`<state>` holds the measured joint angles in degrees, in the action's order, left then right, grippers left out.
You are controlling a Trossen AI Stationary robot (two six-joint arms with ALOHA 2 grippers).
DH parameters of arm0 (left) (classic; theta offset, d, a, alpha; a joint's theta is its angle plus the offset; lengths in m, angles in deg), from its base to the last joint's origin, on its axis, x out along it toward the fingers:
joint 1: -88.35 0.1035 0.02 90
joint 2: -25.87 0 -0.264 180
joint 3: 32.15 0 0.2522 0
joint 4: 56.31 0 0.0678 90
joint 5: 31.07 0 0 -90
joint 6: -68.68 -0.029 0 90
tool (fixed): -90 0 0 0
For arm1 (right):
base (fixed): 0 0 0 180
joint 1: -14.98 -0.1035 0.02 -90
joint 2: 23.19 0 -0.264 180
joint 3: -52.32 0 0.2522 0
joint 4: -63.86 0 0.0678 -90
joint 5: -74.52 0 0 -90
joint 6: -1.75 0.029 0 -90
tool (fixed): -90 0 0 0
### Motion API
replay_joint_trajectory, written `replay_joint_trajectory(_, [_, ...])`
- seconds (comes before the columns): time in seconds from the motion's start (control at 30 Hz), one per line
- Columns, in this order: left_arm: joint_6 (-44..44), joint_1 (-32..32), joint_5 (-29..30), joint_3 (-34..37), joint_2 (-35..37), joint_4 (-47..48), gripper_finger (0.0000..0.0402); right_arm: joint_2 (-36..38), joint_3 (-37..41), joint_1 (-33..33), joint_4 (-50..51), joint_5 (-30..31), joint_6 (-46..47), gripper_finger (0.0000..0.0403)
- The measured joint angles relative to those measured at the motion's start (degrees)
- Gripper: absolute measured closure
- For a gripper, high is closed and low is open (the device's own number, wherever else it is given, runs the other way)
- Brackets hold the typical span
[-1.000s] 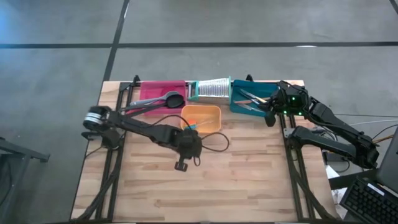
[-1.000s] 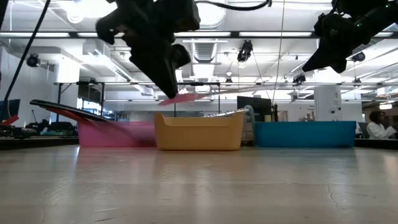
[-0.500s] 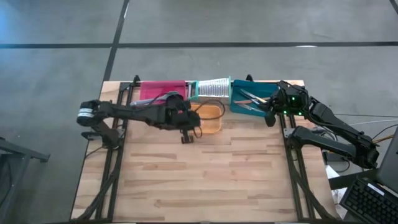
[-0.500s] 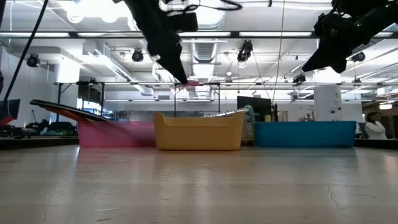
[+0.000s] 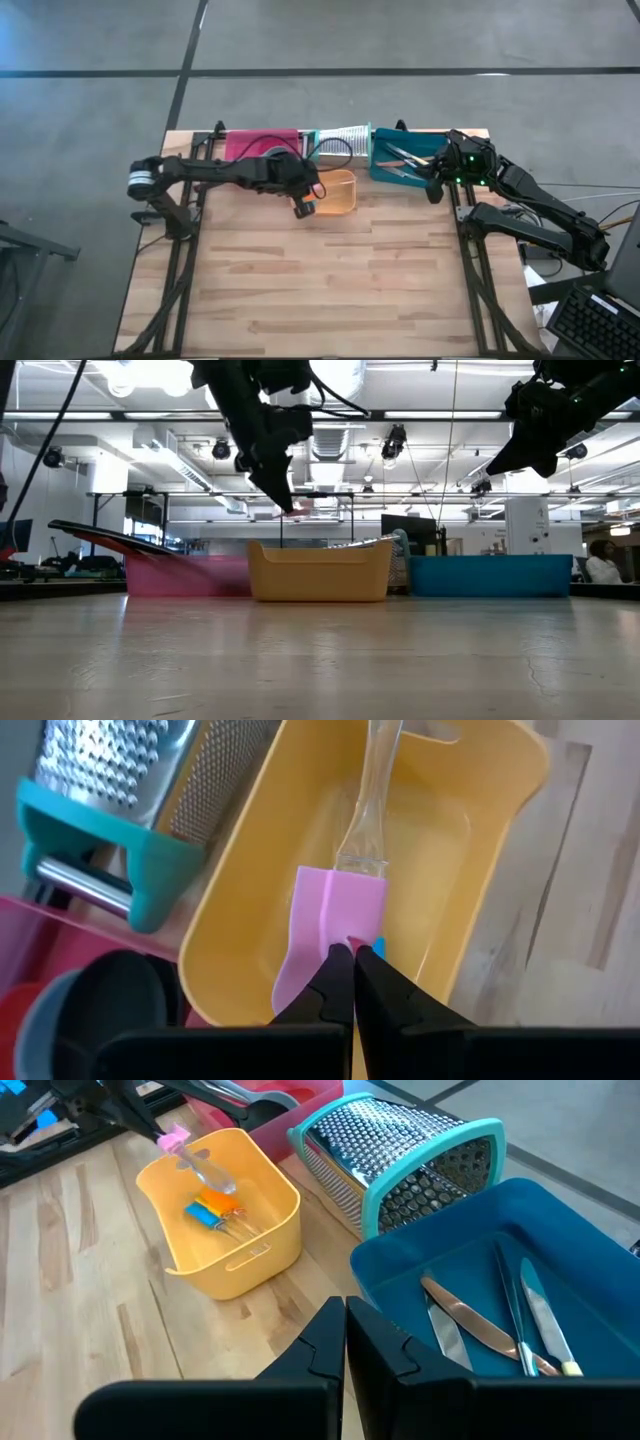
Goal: Pick & Place Kitchen Items
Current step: Put the pink spatula into the yellow bin
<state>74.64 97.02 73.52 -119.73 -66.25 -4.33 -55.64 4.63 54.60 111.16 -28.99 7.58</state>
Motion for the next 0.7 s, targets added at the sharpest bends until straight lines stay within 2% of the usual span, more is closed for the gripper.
replay_joint_trajectory(0.43, [6.4,1.1,-0.5,0.0,-6.6,2.2,0.0401,0.0,0.0,0.0,0.0,0.0,0.0,0.0394])
replay_joint_trajectory(0.7, [7.3,1.5,-3.4,0.0,-9.5,2.5,0.0401,0.0,0.0,0.0,0.0,0.0,0.0,0.0394])
